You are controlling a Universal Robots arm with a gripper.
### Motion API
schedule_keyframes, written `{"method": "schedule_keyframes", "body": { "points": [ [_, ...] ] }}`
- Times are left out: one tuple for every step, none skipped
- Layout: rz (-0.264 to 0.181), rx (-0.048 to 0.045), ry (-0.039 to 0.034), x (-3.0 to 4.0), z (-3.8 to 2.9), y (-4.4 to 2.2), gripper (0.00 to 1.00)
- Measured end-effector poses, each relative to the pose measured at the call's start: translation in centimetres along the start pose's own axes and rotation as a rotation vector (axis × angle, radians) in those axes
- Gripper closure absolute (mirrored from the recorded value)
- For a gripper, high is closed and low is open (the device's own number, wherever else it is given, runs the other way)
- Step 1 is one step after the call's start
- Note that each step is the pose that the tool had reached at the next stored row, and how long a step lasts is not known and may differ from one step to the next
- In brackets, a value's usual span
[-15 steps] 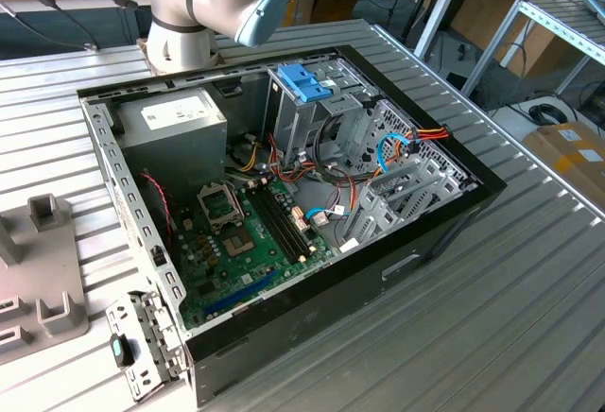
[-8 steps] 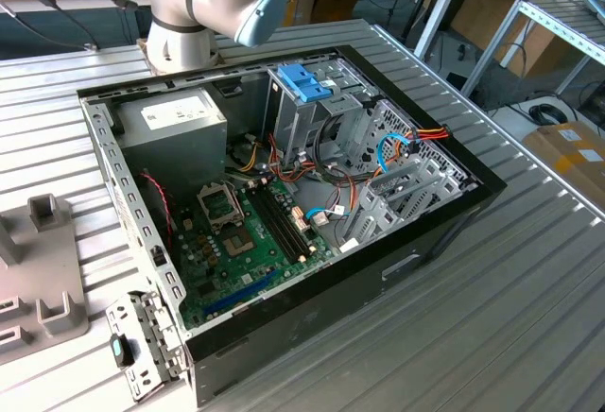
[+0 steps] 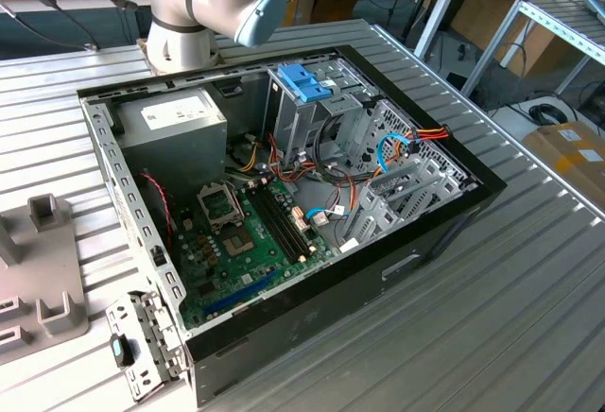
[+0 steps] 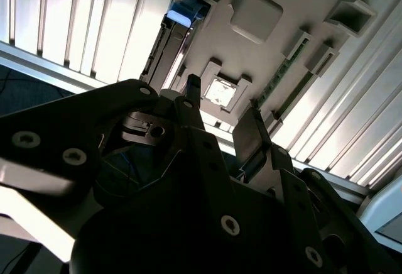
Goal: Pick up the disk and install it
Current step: 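Pick up the disk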
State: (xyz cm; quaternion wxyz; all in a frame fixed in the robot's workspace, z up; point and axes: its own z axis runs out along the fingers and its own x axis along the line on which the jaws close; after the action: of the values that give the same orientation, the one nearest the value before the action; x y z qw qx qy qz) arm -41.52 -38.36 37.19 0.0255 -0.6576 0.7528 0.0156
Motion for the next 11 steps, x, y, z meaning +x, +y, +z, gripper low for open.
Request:
{"method": "schedule_keyframes", "body": {
  "points": [
    [0.000, -0.0001, 0.0001, -0.04, 0.01, 0.01, 0.52],
    [0.000, 0.0000, 0.0000, -0.06, 0.04, 0.01, 0.52],
    [0.000, 0.0000, 0.0000, -0.07, 0.04, 0.01, 0.52],
    [0.000, 0.0000, 0.0000, -0.08, 0.05, 0.01, 0.52],
    [0.000, -0.0001, 0.0001, -0.11, 0.06, 0.02, 0.52],
    [0.000, -0.0001, 0.0001, -0.13, 0.07, 0.03, 0.52],
    [0.000, 0.0000, 0.0000, -0.16, 0.08, 0.04, 0.52],
    [0.000, 0.0000, 0.0000, -0.18, 0.09, 0.05, 0.52],
    [0.000, 0.0000, 0.0000, -0.20, 0.10, 0.05, 0.52],
    [0.000, -0.0002, 0.0001, -0.27, 0.11, 0.07, 0.52],
    [0.000, -0.0002, 0.0002, -0.32, 0.12, 0.08, 0.52]
  ]
}}
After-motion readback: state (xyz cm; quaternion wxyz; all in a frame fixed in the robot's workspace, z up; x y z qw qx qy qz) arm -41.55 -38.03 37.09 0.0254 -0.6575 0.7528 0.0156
